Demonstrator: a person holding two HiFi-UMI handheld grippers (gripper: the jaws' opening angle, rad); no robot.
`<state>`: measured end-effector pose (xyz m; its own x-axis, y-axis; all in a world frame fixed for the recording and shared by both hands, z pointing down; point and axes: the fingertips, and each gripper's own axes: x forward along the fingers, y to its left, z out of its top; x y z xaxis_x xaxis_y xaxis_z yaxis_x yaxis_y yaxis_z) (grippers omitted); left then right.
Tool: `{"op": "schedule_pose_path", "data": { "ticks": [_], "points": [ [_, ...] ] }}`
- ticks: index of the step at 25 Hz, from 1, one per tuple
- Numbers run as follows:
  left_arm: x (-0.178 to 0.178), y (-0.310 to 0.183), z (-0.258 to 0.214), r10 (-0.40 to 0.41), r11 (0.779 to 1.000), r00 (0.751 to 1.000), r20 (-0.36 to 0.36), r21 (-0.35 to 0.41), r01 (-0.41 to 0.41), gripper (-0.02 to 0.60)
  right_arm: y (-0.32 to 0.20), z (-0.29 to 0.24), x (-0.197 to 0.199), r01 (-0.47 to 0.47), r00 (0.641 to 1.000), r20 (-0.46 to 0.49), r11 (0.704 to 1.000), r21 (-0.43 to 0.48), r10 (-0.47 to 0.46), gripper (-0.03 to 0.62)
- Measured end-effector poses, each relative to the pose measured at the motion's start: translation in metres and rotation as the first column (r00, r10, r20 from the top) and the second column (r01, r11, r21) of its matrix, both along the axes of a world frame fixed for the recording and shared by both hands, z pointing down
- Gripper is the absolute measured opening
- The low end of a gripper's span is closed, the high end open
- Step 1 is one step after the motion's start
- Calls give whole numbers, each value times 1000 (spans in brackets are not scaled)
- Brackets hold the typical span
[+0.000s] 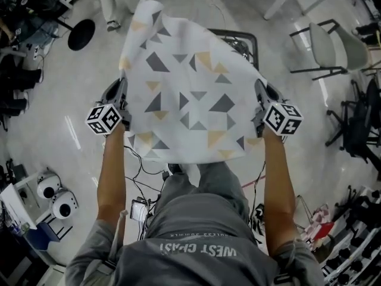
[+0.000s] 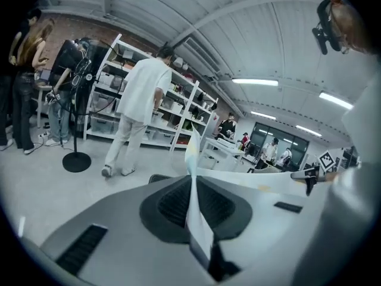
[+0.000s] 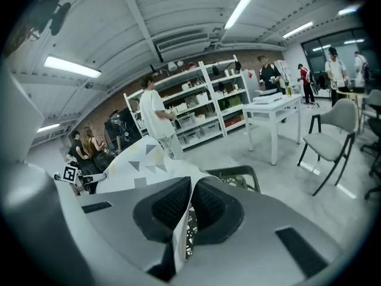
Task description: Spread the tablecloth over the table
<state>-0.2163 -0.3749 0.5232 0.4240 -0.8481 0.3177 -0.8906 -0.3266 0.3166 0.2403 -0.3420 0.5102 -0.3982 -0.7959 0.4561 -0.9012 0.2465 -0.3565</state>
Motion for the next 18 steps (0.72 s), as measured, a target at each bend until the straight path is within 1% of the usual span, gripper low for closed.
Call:
{"op": "schedule_pose_path", "data": {
  "ticks": [4, 7, 10, 12, 15, 17, 18],
  "points": [
    [4, -9, 77, 15, 995, 998, 53, -103, -10, 20, -13, 89, 6, -22, 999, 41, 991, -132, 27, 14],
    [5, -13, 127, 26, 989, 995, 94, -150, -12, 20, -24, 148, 20, -69, 995, 59, 971, -227, 85, 15],
    [-3, -17, 149, 6, 986, 993, 122, -164, 14, 20, -25, 196, 41, -120, 984, 86, 934, -336, 158, 20],
    [-13, -19, 157, -18, 983, 992, 124, -177, 40, 20, -20, 227, 53, -140, 979, 80, 903, -406, 187, 23],
    [-24, -26, 176, -45, 977, 991, 128, -203, 70, 20, -21, 270, 68, -162, 973, 64, 860, -484, 220, 23],
    [-30, -29, 190, -63, 971, 989, 136, -220, 92, 20, -21, 291, 71, -129, 973, 93, 836, -534, 210, 28],
    [-33, -30, 194, -71, 968, 987, 142, -227, 102, 21, -20, 296, 70, -87, 973, 134, 831, -549, 190, 36]
  ]
}}
